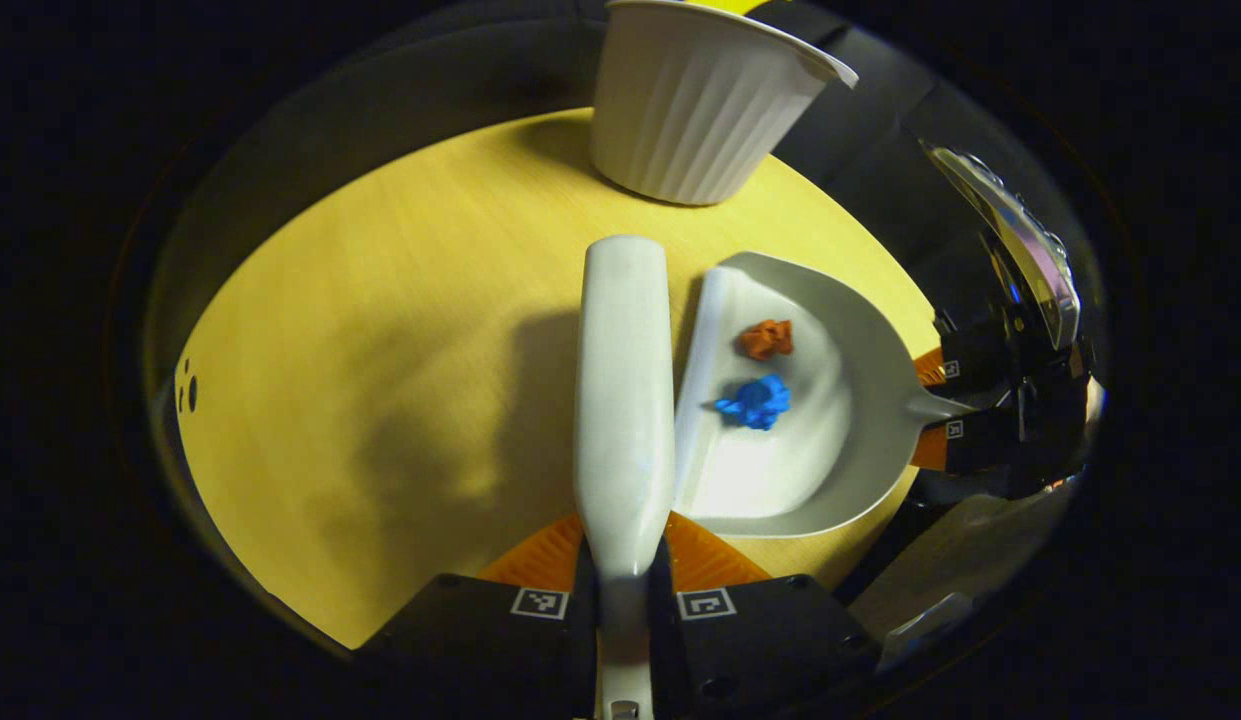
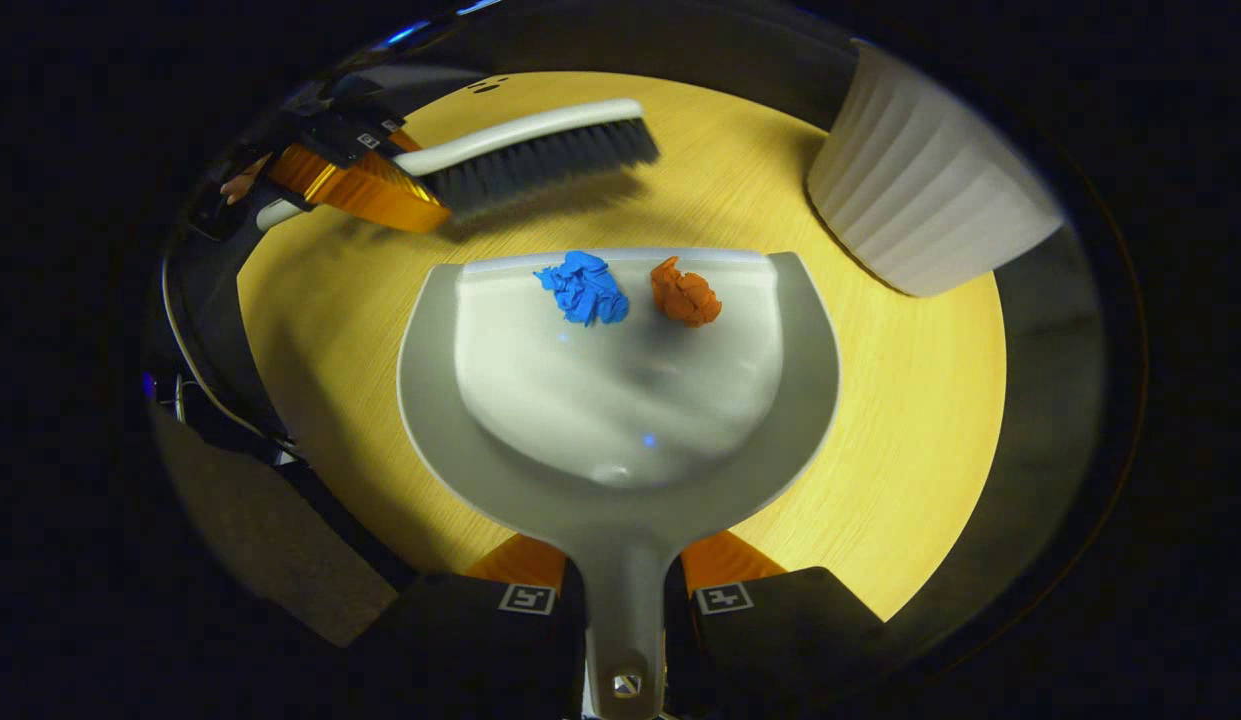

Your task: Pick up the small broom and dustpan from the desktop, sweep the trash into the dustpan with the broom, and then empty the trash into the garbage bin.

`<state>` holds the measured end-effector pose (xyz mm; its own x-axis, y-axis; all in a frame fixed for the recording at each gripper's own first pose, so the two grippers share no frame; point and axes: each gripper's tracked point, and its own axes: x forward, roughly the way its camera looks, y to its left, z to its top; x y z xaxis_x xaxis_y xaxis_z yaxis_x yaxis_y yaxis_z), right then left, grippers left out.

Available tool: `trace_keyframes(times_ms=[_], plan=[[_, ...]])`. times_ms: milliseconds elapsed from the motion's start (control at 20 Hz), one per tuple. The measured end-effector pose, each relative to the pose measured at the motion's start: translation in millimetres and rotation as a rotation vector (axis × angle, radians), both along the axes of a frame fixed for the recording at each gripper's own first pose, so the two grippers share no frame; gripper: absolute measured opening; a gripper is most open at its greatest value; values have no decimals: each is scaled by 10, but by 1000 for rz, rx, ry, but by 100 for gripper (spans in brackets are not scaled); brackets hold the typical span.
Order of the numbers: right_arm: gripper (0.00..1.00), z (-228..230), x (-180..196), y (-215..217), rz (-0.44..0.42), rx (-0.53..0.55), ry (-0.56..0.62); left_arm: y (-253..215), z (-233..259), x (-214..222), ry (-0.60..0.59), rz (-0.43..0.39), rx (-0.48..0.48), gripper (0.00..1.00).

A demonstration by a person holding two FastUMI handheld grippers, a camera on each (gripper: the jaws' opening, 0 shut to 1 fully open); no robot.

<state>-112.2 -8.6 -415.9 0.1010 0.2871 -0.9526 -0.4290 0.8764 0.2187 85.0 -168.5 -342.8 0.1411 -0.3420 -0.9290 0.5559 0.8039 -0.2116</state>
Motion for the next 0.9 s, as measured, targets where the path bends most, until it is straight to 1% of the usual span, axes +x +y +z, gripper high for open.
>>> trace_keyframes(times_ms=[50,100,150,200,250,300,350,450,500,550,600,650,700,800,900], plan=[[36,62,-18,-27,-21,-2,3,118,25,13,-15,35,13,25],[40,140,-65,-89,-46,-5,8,147,12,-21,-26,73,27,25],[36,223,-91,-140,-76,-8,10,180,8,-39,-27,110,32,25],[40,329,-99,-187,-106,-10,6,235,15,-52,-25,145,34,25],[36,431,-96,-231,-136,-16,-1,280,11,-81,-21,171,31,24],[36,553,-88,-306,-165,-26,-7,331,12,-104,-16,191,25,25],[36,662,-66,-378,-190,-37,-18,363,5,-136,-13,204,23,24],[31,890,-44,-504,-235,-70,-35,434,-44,-221,-7,205,18,25],[36,1012,-32,-591,-257,-89,-43,471,-40,-236,-7,200,11,25],[36,1138,-7,-658,-277,-106,-49,479,-32,-247,-5,195,2,25],[40,1259,24,-725,-297,-121,-54,508,-37,-272,-2,191,-5,25],[36,1381,62,-771,-317,-130,-59,522,-25,-288,-1,186,-9,25],[36,1507,75,-782,-342,-129,-59,499,-40,-271,-1,181,-10,24],[36,1760,173,-859,-386,-109,-59,487,-40,-271,7,174,-17,25],[36,1974,269,-1029,-400,-114,-71,488,-29,-254,9,171,-20,23]])
